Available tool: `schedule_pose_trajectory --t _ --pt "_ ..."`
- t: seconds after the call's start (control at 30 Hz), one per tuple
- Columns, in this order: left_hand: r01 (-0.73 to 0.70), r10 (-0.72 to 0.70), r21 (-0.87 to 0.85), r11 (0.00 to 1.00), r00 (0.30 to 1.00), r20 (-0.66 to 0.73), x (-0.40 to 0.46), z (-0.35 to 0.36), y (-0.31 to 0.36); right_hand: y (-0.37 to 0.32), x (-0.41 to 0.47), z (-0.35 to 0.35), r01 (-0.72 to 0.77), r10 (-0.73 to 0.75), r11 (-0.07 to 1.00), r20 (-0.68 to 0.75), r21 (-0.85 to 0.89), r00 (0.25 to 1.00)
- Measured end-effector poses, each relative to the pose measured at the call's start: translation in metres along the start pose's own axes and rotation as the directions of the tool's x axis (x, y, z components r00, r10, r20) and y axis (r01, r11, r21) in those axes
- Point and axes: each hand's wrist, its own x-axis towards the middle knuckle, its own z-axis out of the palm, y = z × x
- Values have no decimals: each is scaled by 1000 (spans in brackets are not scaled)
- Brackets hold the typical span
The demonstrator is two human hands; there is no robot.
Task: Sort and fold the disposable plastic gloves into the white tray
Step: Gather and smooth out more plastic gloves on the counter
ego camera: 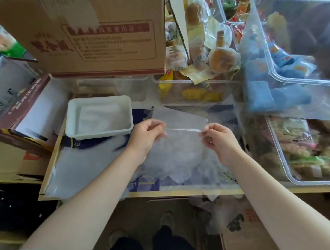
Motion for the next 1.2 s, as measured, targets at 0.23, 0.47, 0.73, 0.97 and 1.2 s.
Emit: schedule_pose_trajectory --t 0.23,0.47,0.73,0.97,1.2 --pt "-104 104 42 994 995 3 -5 -14 5 3 5 7 -57 69 990 97 -126 993" --pt "-159 159 96 983 987 11 -5 -28 7 -7 2 37 135 -133 991 151 1 979" --pt "-76 73 39 996 995 75 -19 -22 5 -9 -11 54 513 -525 770 80 -379 847" --pt "240 -143 -370 898 952 270 -21 -58 14 17 -37 103 865 -545 159 689 -476 479" --pt "63 -45 -102 993 983 178 -33 -139 11 18 -51 149 821 -632 334 537 -462 559"
